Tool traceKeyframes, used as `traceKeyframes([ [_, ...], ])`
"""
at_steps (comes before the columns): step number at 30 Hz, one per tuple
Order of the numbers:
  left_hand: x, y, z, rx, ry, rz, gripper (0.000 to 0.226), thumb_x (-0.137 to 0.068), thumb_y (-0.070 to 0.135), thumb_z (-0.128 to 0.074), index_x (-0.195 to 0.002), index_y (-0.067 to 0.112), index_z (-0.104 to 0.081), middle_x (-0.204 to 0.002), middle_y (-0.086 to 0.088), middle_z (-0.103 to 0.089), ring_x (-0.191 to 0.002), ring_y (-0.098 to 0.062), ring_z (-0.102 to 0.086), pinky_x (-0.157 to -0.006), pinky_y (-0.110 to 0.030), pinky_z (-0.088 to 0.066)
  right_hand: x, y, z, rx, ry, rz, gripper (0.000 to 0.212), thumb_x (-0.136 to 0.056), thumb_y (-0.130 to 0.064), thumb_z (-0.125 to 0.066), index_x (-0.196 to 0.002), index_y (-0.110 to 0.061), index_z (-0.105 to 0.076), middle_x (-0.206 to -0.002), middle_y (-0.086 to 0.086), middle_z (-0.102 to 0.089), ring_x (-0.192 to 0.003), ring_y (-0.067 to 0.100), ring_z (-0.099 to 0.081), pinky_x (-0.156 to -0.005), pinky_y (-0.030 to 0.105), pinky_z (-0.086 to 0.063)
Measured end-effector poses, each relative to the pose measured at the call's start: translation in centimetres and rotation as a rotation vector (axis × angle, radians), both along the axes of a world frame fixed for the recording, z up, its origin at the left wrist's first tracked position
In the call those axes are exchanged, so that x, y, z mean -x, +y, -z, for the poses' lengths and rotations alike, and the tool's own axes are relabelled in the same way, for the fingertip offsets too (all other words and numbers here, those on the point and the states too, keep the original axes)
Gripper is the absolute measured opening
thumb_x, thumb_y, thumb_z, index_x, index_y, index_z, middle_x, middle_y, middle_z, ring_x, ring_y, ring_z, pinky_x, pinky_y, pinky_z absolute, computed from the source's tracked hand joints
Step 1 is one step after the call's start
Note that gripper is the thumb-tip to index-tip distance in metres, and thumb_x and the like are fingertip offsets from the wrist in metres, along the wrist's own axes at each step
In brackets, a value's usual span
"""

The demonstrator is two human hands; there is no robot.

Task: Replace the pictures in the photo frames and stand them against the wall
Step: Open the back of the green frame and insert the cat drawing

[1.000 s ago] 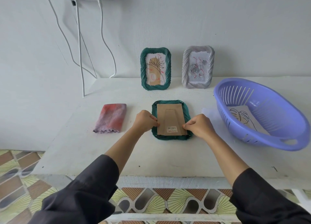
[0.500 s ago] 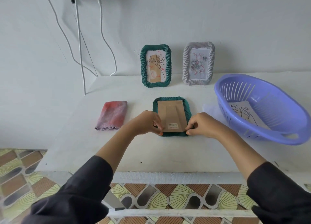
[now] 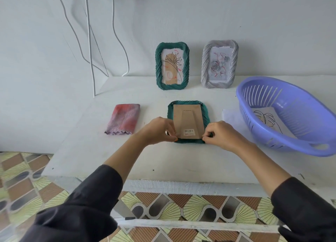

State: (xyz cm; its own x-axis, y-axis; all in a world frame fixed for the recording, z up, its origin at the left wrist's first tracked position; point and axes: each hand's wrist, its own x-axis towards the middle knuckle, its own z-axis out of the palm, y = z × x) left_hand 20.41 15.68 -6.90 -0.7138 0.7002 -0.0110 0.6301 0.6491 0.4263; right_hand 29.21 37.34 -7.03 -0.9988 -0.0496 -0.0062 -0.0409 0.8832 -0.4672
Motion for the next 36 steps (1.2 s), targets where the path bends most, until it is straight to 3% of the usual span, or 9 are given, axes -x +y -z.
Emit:
traceKeyframes([
  [5,0.0,0.4,0.2,-0.049,-0.007,-0.03,0.012,-0.078,0.022,-0.071,-0.08,0.012,-0.076,-0.081,0.006,-0.065,-0.067,-0.005,-0.051,-0.061,-0.009,-0.035,0.0,-0.2,0.1,0.035,0.007,0.037,0.017,-0.078,-0.007,-0.059,-0.061,-0.008,-0.056,-0.063,-0.003,-0.054,-0.058,0.009,-0.045,-0.059,0.025,-0.038],
  [8,0.2,0.6,0.0,-0.066,-0.042,-0.047,0.011,-0.076,0.018,-0.072,-0.078,0.007,-0.075,-0.074,0.007,-0.06,-0.069,-0.011,-0.053,-0.066,-0.018,-0.042,0.0,-0.4,0.3,0.067,0.0,0.082,0.018,-0.078,-0.006,-0.058,-0.061,-0.011,-0.056,-0.06,-0.008,-0.052,-0.056,0.008,-0.046,-0.055,0.022,-0.037],
  [12,0.3,0.8,0.0,-0.072,-0.075,-0.075,0.014,-0.072,0.014,-0.072,-0.079,0.001,-0.073,-0.081,-0.004,-0.065,-0.073,-0.017,-0.057,-0.076,-0.034,-0.05,0.3,-0.6,0.4,0.093,-0.006,0.12,0.018,-0.075,-0.006,-0.058,-0.059,-0.013,-0.054,-0.06,-0.005,-0.055,-0.059,0.013,-0.048,-0.054,0.023,-0.038],
  [22,1.3,0.6,0.3,-0.118,-0.201,-0.112,0.011,-0.07,0.012,-0.078,-0.079,0.006,-0.075,-0.081,0.001,-0.066,-0.074,-0.013,-0.061,-0.083,-0.036,-0.054,0.7,-0.6,0.0,0.107,-0.063,0.153,0.004,-0.076,-0.008,-0.06,-0.073,-0.006,-0.062,-0.069,-0.007,-0.059,-0.066,0.013,-0.053,-0.063,0.025,-0.042],
  [27,2.2,0.8,0.5,-0.456,-0.272,-0.349,0.013,-0.077,0.014,-0.074,-0.082,0.003,-0.074,-0.079,-0.004,-0.069,-0.075,-0.018,-0.064,-0.079,-0.036,-0.053,1.9,0.3,-1.3,0.278,-0.115,0.176,0.007,-0.079,-0.012,-0.064,-0.081,-0.008,-0.069,-0.07,-0.013,-0.06,-0.061,0.001,-0.051,-0.056,0.017,-0.037],
  [31,4.1,2.1,0.5,-0.577,-0.215,-0.541,0.015,-0.085,0.015,-0.066,-0.095,0.006,-0.072,-0.088,-0.006,-0.067,-0.08,-0.016,-0.06,-0.076,-0.028,-0.048,5.5,1.1,-2.1,0.283,0.015,0.312,0.017,-0.085,-0.011,-0.058,-0.094,-0.004,-0.071,-0.092,0.003,-0.068,-0.087,0.017,-0.06,-0.068,0.021,-0.041],
  [33,5.4,3.0,0.6,-0.507,-0.192,-0.555,0.019,-0.087,0.016,-0.063,-0.103,0.008,-0.07,-0.098,-0.009,-0.067,-0.085,-0.018,-0.059,-0.073,-0.024,-0.044,7.7,1.2,-1.9,0.235,0.069,0.376,0.021,-0.088,-0.01,-0.055,-0.102,-0.004,-0.07,-0.107,0.012,-0.067,-0.102,0.025,-0.059,-0.078,0.024,-0.04],
  [36,7.1,4.4,1.0,-0.406,-0.138,-0.548,0.027,-0.089,0.018,-0.06,-0.113,0.009,-0.067,-0.117,-0.01,-0.065,-0.105,-0.024,-0.059,-0.085,-0.026,-0.043,10.5,1.5,-1.1,0.158,0.093,0.397,0.025,-0.09,-0.008,-0.052,-0.109,0.001,-0.066,-0.118,0.015,-0.063,-0.11,0.03,-0.056,-0.088,0.03,-0.043],
])
